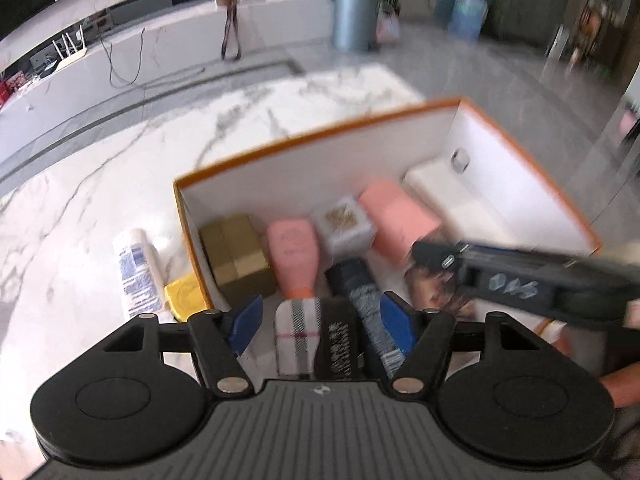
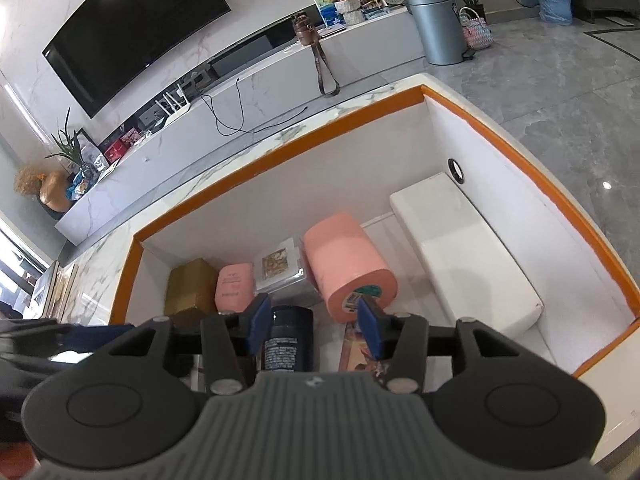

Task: Organize rigid objects
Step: 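Open both tools and move them back toward the lotion bottle and tape measure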

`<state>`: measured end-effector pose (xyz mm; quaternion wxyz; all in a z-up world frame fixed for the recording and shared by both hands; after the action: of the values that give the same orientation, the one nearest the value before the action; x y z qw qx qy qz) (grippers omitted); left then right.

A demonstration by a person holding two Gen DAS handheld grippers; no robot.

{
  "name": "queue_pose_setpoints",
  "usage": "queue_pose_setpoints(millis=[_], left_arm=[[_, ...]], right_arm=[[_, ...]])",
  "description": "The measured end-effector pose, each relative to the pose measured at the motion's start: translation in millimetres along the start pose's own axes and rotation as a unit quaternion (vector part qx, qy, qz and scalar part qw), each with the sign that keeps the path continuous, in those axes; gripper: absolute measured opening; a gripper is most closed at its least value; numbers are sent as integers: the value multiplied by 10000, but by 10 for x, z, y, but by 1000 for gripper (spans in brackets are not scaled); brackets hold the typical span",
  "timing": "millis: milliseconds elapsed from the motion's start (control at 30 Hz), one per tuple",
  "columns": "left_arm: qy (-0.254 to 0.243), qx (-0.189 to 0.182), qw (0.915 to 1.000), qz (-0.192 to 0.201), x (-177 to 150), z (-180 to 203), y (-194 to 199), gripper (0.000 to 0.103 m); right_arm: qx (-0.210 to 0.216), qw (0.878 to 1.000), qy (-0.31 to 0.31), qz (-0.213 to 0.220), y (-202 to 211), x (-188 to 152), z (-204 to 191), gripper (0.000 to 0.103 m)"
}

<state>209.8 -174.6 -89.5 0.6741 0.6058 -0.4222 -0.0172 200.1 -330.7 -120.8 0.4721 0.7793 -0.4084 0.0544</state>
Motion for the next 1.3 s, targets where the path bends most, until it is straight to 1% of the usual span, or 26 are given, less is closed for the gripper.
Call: queue_pose_setpoints(millis=[100,133,200,267,300,400,467,567,733,833,933,1000,1067,1167,1233,1300], left_arm=[[40,24,9988,479,53,-33,161,80],[-15,89,9981,607,60,-41,211,82],[-84,314,9962,811,50,-84,287,83],[-35,432,9945,953,27,-133,336,84],[23,438,9941,991,8,-163,357,85],[200,472,9930,1065,-45,-281,437,86],[302,530,9914,1160,-112,-384,504,86],[467,546,9907,1155,-191,-543,548,86],[560,687,9896,1133,-337,-771,662,86],[566,771,9890,1131,-421,-886,718,86],[579,852,9885,1104,-501,-1021,747,86],[626,879,9893,984,-554,-1137,721,86],[781,890,9890,884,-615,-1261,670,83],[1151,900,9872,640,-722,-1458,535,79],[1201,896,9872,549,-758,-1520,429,78],[1263,811,9876,459,-771,-1556,327,78]], right_arm=[[-21,9999,115,60,23,-2,-32,49],[-33,9998,181,108,38,-3,-51,49],[-42,9992,348,170,62,-11,-92,49],[-44,9984,543,176,69,-33,-147,50],[-66,9977,653,183,74,-44,-180,52],[-99,9944,1033,211,103,-81,-309,54],[-94,9909,1316,261,145,-109,-410,54],[-68,9847,1709,343,209,-149,-566,54],[216,9737,2242,350,295,-269,-901,54],[309,9611,2721,371,307,-376,-1148,54],[352,9472,3177,245,275,-487,-1390,54],[304,9386,3434,152,231,-538,-1516,48],[261,9301,3663,73,178,-577,-1624,44],[196,9174,3974,-21,81,-614,-1784,41],[179,9049,4251,-85,11,-667,-1883,40],[139,8852,4645,-216,-81,-746,-1984,38]])
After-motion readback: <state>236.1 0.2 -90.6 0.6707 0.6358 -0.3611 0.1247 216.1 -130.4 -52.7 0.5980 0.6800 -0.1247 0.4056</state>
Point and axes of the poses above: each gripper's, at about its wrist camera, not at the fingertips, and y roughly against the way its jaws point, z to its right, x to its top, the point moved 7 cm from there along -y, roughly the way its jaws point, and after that the axes turned 13 degrees about -y, right-handed, at the moved point
